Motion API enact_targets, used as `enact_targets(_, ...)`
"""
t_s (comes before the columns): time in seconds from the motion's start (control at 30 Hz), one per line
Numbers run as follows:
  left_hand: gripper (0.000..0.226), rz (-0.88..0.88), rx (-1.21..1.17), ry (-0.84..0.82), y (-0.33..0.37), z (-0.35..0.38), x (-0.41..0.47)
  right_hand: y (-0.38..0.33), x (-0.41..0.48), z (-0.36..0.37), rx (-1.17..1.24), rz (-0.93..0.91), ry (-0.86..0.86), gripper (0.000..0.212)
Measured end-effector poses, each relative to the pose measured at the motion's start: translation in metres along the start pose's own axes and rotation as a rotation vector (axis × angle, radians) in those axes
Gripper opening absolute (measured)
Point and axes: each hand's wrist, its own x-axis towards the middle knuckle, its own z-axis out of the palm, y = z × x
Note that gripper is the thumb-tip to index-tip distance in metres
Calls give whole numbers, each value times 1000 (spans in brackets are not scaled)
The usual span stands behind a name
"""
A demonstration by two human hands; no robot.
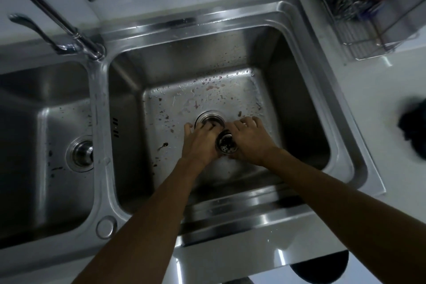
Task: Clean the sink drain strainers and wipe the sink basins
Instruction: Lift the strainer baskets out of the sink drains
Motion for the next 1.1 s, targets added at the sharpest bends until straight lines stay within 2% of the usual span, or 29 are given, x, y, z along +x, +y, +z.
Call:
enact_targets(0.13,68,6,79,-39,9,5,-4,-1,-6,5,7,-19,-106,80)
enact_targets(0.23,72,15,126,-86,12,8,-3,-4,-4,8,-6,-20,-163,81)
enact_targets(0.43,82,7,151,-115,15,14,-4,-7,-2,14,-5,-3,-195,92)
enact_targets(0.63,77,-4,114,-127,17,16,-3,-7,-2,17,-3,9,-183,88)
enact_targets(0.73,86,0,71,-167,17,15,-5,-8,-5,14,25,25,-178,91)
enact_targets(0.9,97,97,-98,-224,22,-14,0,7,-29,-18,72,53,-61,84)
enact_targets(1.0,102,155,-139,-152,45,-59,28,42,-56,-61,97,101,39,71)
enact_targets(1.1,96,244,-129,-17,89,-101,64,89,-85,-113,72,188,193,55)
